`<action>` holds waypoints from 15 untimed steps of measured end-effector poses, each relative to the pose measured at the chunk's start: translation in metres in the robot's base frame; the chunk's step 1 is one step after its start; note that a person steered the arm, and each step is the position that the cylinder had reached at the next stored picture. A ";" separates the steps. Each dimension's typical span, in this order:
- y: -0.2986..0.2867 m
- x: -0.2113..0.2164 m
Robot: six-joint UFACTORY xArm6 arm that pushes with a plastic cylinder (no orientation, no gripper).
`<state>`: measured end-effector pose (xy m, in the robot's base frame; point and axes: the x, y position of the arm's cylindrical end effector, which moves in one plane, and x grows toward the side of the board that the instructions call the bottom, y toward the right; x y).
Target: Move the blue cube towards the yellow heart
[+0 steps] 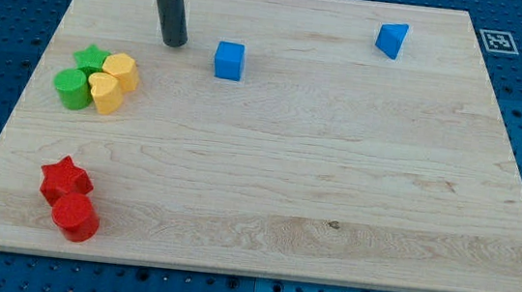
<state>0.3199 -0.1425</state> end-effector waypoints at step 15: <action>0.067 0.079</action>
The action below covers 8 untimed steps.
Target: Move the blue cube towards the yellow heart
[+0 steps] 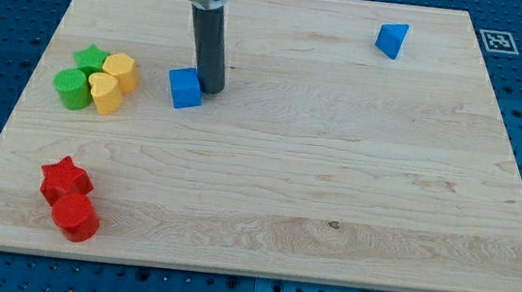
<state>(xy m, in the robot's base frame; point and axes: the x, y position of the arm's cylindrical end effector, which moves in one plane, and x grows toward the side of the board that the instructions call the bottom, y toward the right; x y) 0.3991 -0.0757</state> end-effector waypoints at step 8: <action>-0.027 0.003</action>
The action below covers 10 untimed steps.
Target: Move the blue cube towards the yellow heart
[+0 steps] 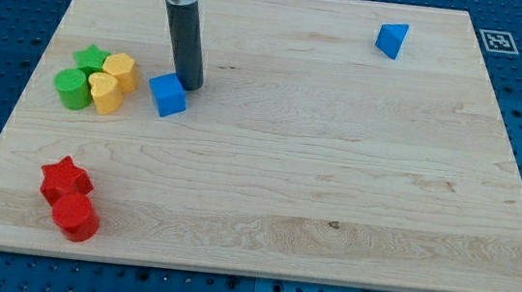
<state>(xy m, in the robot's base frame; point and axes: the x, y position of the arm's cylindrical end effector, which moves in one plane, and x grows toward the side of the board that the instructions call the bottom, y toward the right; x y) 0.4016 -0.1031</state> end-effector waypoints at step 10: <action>-0.009 0.047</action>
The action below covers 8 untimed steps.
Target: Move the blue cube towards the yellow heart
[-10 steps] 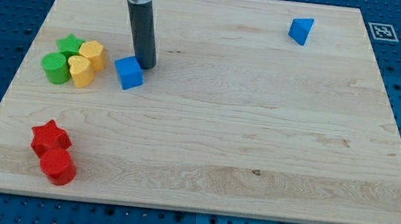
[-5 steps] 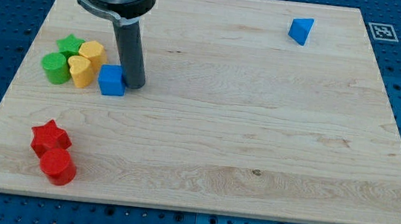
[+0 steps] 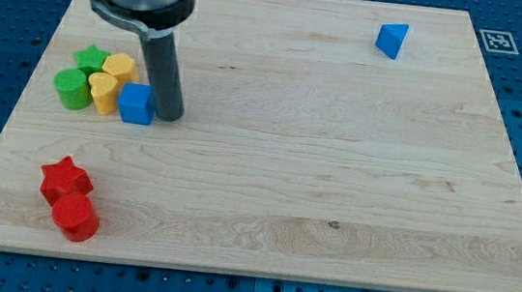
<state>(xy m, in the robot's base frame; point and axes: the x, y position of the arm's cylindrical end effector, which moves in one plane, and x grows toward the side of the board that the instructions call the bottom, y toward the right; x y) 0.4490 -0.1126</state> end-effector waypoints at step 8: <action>0.109 -0.001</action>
